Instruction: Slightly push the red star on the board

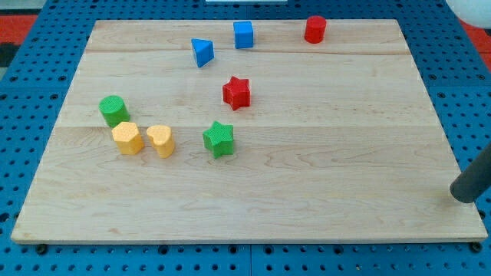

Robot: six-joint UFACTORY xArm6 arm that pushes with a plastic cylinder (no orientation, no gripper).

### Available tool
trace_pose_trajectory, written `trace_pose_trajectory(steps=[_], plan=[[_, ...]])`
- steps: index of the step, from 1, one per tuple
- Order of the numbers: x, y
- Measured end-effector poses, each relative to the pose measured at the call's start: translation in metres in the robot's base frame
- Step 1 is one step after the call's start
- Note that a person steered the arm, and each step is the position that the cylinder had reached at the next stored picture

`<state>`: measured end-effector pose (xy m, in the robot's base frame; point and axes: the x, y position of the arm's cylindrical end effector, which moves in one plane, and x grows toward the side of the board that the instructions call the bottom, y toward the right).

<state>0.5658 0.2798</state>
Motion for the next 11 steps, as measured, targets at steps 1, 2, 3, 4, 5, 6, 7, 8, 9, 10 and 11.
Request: trace_pose_trajectory(steps=[1,2,3,4,5,6,7,8,9,10,11], plan=[[-0.026,0.016],[-0.138,0.006],[-0.181,-0.074],[-0.185,-0.175],[-0.136,-0.217],[-0.131,-0.258],[-0.142,-0.334],[-0.201,-0.344],[-0.230,-0.291],[-0.230,-0.337],[-0.241,-0.415]])
